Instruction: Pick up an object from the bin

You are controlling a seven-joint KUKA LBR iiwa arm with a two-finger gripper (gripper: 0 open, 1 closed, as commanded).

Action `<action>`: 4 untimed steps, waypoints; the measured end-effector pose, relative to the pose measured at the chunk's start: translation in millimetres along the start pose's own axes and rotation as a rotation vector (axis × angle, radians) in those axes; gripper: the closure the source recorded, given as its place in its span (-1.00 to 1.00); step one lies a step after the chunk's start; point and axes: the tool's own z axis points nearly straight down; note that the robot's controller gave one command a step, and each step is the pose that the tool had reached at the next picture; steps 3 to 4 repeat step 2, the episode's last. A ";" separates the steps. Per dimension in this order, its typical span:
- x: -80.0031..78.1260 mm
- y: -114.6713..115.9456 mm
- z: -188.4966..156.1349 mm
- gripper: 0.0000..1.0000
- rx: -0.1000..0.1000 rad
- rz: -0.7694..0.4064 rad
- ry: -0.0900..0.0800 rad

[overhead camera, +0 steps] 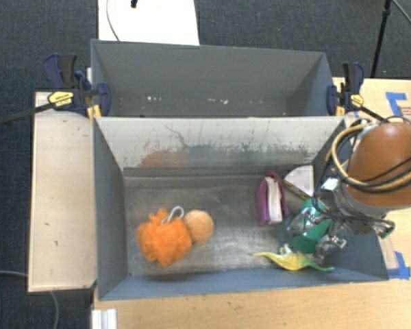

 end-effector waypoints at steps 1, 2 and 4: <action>-10.0 -20.4 -31.3 1.00 -0.002 0.011 0.001; -4.6 -16.2 -67.5 1.00 0.000 0.019 0.000; -4.6 -16.2 -67.5 1.00 0.000 0.019 0.000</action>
Offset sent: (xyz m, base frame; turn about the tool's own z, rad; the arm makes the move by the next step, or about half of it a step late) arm 0.0085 -0.0095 0.0771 0.0163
